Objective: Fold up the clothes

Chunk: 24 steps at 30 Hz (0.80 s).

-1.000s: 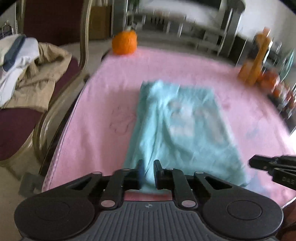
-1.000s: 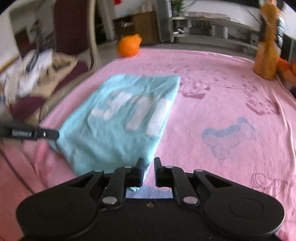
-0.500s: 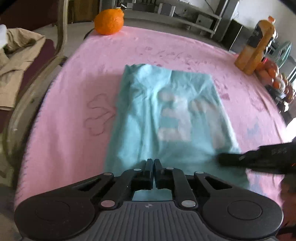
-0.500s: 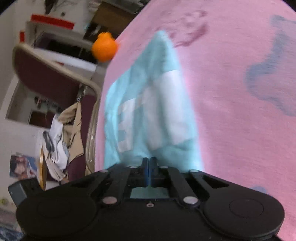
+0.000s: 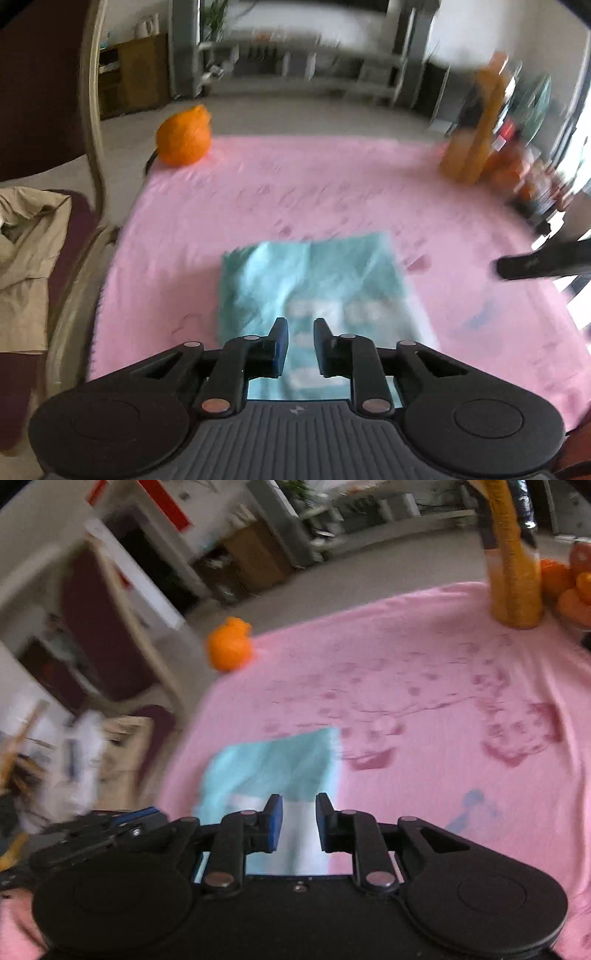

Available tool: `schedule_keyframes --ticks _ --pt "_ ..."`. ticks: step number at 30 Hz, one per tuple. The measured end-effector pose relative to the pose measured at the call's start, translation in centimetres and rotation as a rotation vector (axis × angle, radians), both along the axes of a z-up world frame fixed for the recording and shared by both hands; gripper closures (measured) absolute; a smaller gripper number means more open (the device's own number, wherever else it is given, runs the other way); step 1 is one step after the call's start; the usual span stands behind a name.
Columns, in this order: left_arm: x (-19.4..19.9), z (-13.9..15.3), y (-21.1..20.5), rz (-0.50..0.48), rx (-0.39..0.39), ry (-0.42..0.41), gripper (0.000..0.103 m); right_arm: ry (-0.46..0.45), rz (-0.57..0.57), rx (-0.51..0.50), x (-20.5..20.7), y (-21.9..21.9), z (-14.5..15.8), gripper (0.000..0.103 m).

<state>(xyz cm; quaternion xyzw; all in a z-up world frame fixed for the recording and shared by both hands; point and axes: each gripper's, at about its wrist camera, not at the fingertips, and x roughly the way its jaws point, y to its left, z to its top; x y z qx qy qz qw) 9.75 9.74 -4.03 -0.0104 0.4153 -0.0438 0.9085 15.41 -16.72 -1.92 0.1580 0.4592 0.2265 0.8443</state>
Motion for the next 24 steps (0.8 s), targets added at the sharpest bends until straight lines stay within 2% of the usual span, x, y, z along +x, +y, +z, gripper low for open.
schedule_keyframes --ticks 3,5,6,9,12,15,18,20,21,22,24 --pt "-1.9 1.4 0.9 -0.068 -0.152 0.007 0.088 0.121 0.001 0.13 -0.6 -1.2 0.9 0.083" --pt "-3.4 3.2 2.1 -0.11 -0.27 -0.01 0.087 0.14 0.072 0.267 -2.4 -2.3 3.1 0.077" --pt "-4.2 4.1 2.6 -0.116 -0.292 -0.029 0.087 0.129 0.101 0.31 -3.3 -2.8 4.5 0.074" --pt "-5.7 6.4 3.7 -0.099 -0.276 -0.105 0.086 0.044 0.119 0.351 -5.5 -4.2 8.2 0.071" --pt "-5.1 6.5 3.7 -0.041 -0.207 -0.126 0.083 -0.081 0.065 0.268 -5.7 -4.3 10.1 0.068" --pt "-2.8 3.8 2.4 0.008 -0.133 -0.104 0.084 -0.17 0.002 0.149 -4.0 -3.4 9.0 0.068" --pt "-0.4 -0.1 1.6 0.034 -0.078 -0.044 0.087 -0.256 -0.003 -0.014 -1.9 -1.0 5.7 0.068" --pt "0.8 -2.2 1.3 0.05 -0.101 0.003 0.087 -0.26 0.021 -0.099 -0.5 0.8 2.6 0.078" --pt "1.5 -3.1 1.2 0.055 -0.117 0.017 0.087 -0.255 0.035 -0.13 0.2 1.6 1.0 0.079" --pt "2.2 -3.6 1.1 0.056 -0.134 0.02 0.087 -0.231 0.049 -0.128 0.9 2.2 -0.6 0.08" --pt "3.5 -4.2 1.1 0.066 -0.149 0.006 0.087 -0.175 0.06 -0.063 2.3 2.8 -2.9 0.08"
